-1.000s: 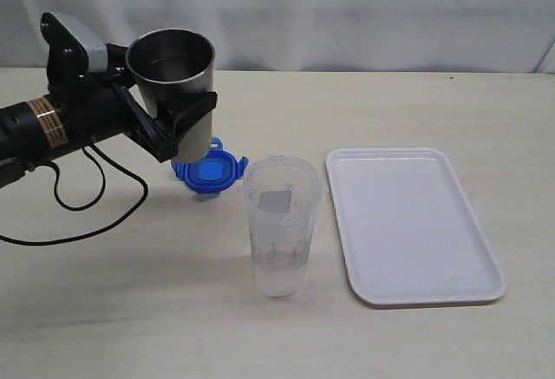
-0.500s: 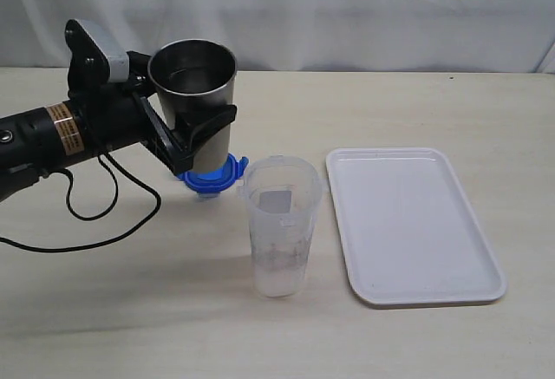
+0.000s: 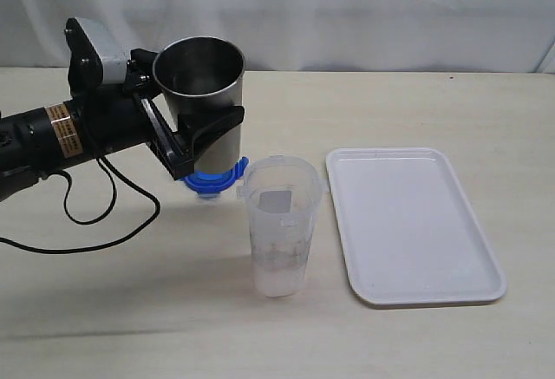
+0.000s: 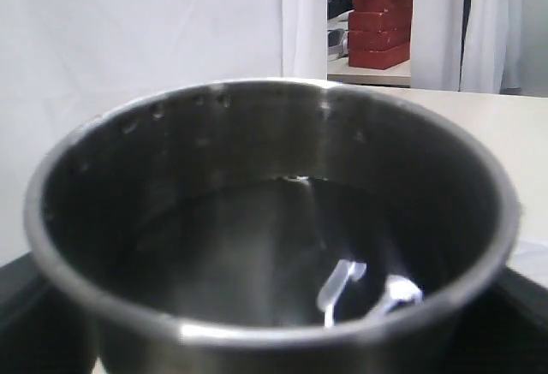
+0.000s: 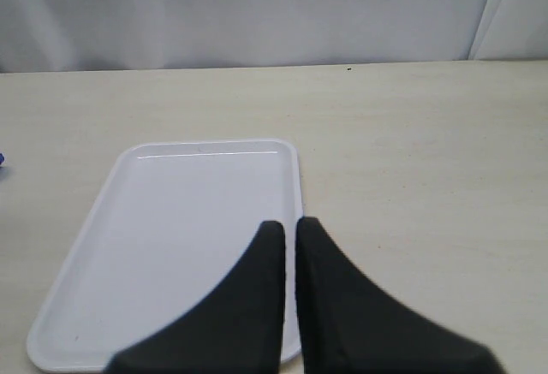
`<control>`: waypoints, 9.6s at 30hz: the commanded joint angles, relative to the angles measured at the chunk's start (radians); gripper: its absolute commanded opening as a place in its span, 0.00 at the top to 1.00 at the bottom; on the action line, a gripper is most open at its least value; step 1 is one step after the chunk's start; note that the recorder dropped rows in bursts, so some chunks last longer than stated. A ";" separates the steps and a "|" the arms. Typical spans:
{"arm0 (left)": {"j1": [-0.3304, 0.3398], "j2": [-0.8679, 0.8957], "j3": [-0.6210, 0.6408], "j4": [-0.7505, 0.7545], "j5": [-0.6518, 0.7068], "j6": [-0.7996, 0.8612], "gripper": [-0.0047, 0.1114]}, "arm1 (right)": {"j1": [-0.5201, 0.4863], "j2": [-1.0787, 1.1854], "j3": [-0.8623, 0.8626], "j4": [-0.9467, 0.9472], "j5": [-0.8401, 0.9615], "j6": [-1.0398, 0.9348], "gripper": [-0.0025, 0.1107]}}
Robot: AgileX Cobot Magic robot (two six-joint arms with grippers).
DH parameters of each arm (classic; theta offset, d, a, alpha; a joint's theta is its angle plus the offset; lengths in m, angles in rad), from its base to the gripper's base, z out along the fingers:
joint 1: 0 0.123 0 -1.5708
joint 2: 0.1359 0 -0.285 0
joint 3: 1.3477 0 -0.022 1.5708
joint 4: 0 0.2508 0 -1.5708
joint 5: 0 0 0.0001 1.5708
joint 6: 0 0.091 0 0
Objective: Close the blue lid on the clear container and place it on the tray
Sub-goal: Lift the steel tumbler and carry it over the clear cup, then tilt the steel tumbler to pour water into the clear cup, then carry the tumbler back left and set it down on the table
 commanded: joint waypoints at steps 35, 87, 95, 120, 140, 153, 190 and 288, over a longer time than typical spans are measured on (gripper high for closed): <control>-0.072 -0.024 -0.112 0.093 0.037 0.014 0.96 | 0.001 -0.006 0.003 0.001 0.001 0.003 0.94; -0.126 0.023 -0.179 -0.026 0.062 -0.074 0.96 | 0.001 -0.006 0.003 0.001 0.001 0.003 0.94; -0.141 0.040 -0.184 0.008 0.074 -0.015 0.96 | 0.001 -0.006 0.003 0.001 0.001 0.003 0.94; -0.141 0.040 -0.184 0.095 0.071 0.265 0.96 | 0.001 -0.006 0.003 0.001 0.001 0.003 0.94; -0.141 0.040 -0.184 0.095 0.071 0.355 0.96 | 0.001 -0.006 0.003 0.001 0.001 0.003 0.94; -0.141 0.040 -0.184 0.095 0.071 0.413 0.96 | 0.001 -0.006 0.003 0.001 0.001 0.003 0.94; -0.141 0.040 -0.185 0.074 0.078 0.615 0.96 | 0.001 -0.006 0.003 0.001 0.001 0.003 0.94; 0.127 0.404 -0.547 -0.704 0.303 0.231 0.96 | 0.001 -0.006 0.003 0.001 0.001 0.003 0.94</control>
